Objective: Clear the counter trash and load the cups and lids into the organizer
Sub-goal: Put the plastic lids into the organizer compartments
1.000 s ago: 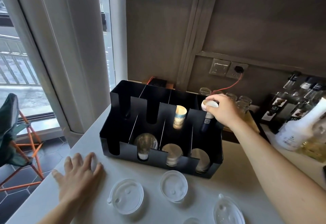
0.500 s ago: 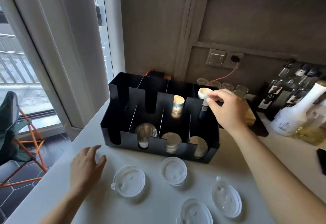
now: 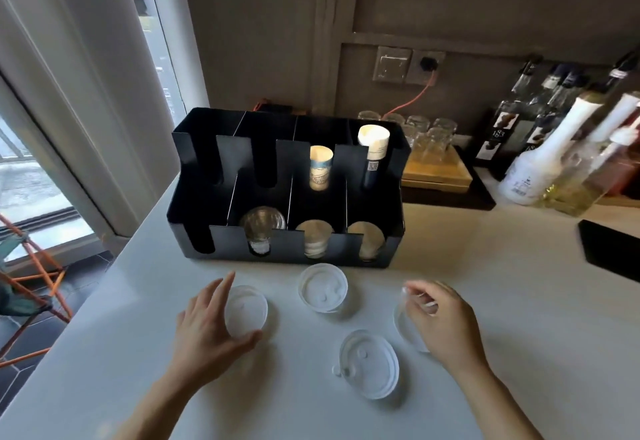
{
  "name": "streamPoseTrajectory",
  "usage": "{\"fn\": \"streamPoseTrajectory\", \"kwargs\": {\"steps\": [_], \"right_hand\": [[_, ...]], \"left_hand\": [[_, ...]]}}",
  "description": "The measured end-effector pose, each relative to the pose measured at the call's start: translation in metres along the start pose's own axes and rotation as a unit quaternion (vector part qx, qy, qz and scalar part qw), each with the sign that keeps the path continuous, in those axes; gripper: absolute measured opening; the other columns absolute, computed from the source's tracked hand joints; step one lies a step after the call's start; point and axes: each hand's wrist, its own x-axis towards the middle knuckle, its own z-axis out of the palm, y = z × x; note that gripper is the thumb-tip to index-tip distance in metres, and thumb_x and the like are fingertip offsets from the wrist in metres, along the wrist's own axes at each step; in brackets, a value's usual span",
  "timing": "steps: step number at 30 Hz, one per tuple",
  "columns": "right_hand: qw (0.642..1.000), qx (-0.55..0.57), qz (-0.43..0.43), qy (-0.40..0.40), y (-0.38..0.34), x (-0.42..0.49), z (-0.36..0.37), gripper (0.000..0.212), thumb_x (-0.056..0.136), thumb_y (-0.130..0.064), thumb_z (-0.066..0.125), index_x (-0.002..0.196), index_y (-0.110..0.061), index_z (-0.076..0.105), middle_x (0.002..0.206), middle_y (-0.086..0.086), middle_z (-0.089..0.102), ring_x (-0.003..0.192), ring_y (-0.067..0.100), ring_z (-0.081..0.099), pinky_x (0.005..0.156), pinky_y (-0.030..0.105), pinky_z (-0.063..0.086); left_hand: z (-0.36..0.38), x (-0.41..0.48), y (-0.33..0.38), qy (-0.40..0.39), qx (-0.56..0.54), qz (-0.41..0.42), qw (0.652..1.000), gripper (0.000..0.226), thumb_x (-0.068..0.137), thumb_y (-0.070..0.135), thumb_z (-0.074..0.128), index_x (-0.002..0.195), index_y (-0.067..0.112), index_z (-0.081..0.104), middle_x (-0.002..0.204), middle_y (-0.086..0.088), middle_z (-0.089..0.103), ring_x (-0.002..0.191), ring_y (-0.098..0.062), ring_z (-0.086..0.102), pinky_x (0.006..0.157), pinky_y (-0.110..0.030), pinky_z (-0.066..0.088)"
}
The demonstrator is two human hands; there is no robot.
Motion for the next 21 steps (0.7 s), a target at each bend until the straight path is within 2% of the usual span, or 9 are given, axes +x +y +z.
{"fn": "streamPoseTrajectory", "kwargs": {"steps": [2,5,7,9,12,14,18,21], "right_hand": [[0.998,-0.065,-0.010,0.013,0.014,-0.011,-0.003,0.027,0.079,-0.014,0.079,0.102,-0.028,0.073,0.101,-0.015,0.066,0.096,0.021,0.059,0.076,0.029,0.046],[0.991,-0.133,-0.015,-0.024,0.031,-0.021,-0.005,0.055,0.071,-0.025,0.086,0.123,-0.030,0.066,0.126,-0.006,0.059,0.114,0.029,0.050,0.090,0.033,0.042],[0.979,-0.182,0.027,-0.090,0.039,-0.022,-0.004,0.078,0.072,-0.045,0.083,0.141,-0.037,0.049,0.151,-0.003,0.043,0.131,0.030,0.038,0.104,0.037,0.036],[0.970,-0.196,0.058,-0.130,0.041,-0.020,-0.001,0.089,0.073,-0.055,0.077,0.150,-0.040,0.034,0.160,-0.006,0.029,0.140,0.027,0.028,0.111,0.037,0.029],[0.978,-0.174,0.049,-0.109,0.039,-0.018,0.005,0.093,0.072,-0.054,0.080,0.150,-0.031,0.036,0.157,-0.005,0.034,0.139,0.024,0.031,0.110,0.034,0.030],[0.981,-0.161,0.037,-0.099,0.035,-0.019,0.007,0.093,0.071,-0.051,0.082,0.149,-0.028,0.038,0.152,-0.005,0.038,0.136,0.022,0.035,0.108,0.033,0.031],[0.987,-0.128,0.031,-0.092,0.028,-0.020,0.004,0.092,0.071,-0.045,0.084,0.148,-0.025,0.038,0.148,-0.005,0.041,0.132,0.020,0.037,0.107,0.032,0.033],[0.992,-0.082,0.031,-0.087,0.018,-0.020,-0.003,0.092,0.070,-0.037,0.086,0.148,-0.023,0.039,0.146,-0.005,0.043,0.130,0.020,0.038,0.105,0.028,0.033]], "left_hand": [[-0.001,-0.003,-0.003,0.009,-0.014,0.002,1.000,0.113,0.055,0.075,0.054,0.156,0.028,0.032,0.150,-0.002,0.046,0.133,-0.030,0.043,0.107,-0.045,0.034],[0.004,-0.008,0.004,0.029,0.017,0.022,0.999,0.107,0.059,0.075,0.054,0.154,0.027,0.036,0.152,-0.005,0.043,0.140,-0.031,0.037,0.114,-0.049,0.029],[0.010,-0.008,0.016,0.051,0.052,0.085,0.994,0.100,0.064,0.072,0.055,0.150,0.025,0.042,0.151,-0.009,0.045,0.143,-0.033,0.035,0.119,-0.053,0.023],[0.018,-0.003,0.037,0.037,0.059,0.137,0.988,0.093,0.069,0.068,0.058,0.149,0.024,0.045,0.151,-0.010,0.046,0.141,-0.034,0.038,0.120,-0.052,0.024],[0.027,0.016,0.072,-0.019,0.061,0.184,0.981,0.081,0.074,0.056,0.072,0.147,0.027,0.049,0.150,-0.008,0.047,0.137,-0.032,0.043,0.112,-0.044,0.037],[0.033,0.026,0.089,-0.044,0.104,0.233,0.966,0.065,0.078,0.048,0.076,0.137,0.030,0.059,0.143,-0.005,0.053,0.130,-0.030,0.050,0.104,-0.041,0.044],[0.039,0.036,0.098,-0.038,0.127,0.289,0.948,0.024,0.081,0.027,0.078,0.105,0.029,0.077,0.109,0.001,0.071,0.103,-0.029,0.064,0.083,-0.037,0.052],[0.038,0.033,0.095,0.014,0.108,0.318,0.942,0.017,0.074,0.014,0.085,0.084,0.026,0.078,0.085,0.006,0.073,0.078,-0.026,0.069,0.065,-0.034,0.054]]}}
